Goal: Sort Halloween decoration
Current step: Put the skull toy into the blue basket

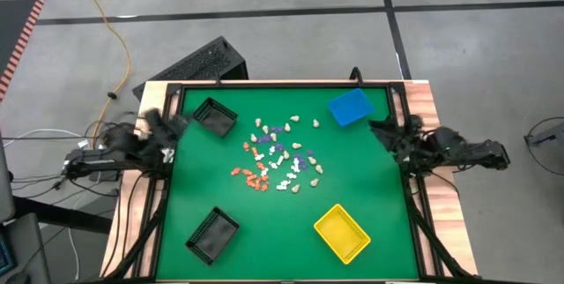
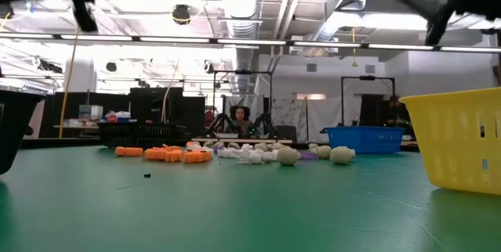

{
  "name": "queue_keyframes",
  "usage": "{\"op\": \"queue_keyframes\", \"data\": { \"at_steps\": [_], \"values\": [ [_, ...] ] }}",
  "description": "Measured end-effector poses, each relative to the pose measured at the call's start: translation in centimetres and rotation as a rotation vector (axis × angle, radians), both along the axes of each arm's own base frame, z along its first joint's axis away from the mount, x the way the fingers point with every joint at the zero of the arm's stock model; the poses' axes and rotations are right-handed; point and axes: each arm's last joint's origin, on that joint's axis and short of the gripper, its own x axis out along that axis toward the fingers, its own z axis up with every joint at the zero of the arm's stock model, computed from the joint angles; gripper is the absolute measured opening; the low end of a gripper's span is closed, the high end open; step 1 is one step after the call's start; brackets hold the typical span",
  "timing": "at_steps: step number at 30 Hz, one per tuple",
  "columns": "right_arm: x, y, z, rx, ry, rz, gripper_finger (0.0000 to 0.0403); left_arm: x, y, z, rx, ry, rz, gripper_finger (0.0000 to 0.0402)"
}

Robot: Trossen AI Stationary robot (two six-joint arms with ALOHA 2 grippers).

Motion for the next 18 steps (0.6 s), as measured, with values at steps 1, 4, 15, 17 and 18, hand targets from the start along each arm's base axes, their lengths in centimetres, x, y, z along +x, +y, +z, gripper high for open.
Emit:
{"op": "queue_keyframes", "data": {
  "at_steps": [1,4,15,17,18],
  "values": [
    [-0.2,-0.1,0.9,-0.02,-0.01,-0.029,0.0232,-0.3,0.0,1.0,0.041,0.0,0.033,0.0082],
    [-0.4,-0.2,3.3,-0.083,0.015,-0.12,0.0232,-0.5,-0.1,3.7,0.13,0.04,0.098,0.0113],
    [6.6,-1.0,11.8,-0.241,0.659,-0.265,0.0232,3.1,0.1,10.2,0.137,0.338,0.068,0.0171],
    [8.3,-1.9,12.9,-0.238,0.785,-0.298,0.0232,3.7,0.2,11.0,0.136,0.411,0.071,0.0171],
    [9.2,-2.4,13.2,-0.239,0.853,-0.315,0.0232,3.9,0.2,11.4,0.137,0.445,0.071,0.0171]
  ]
}}
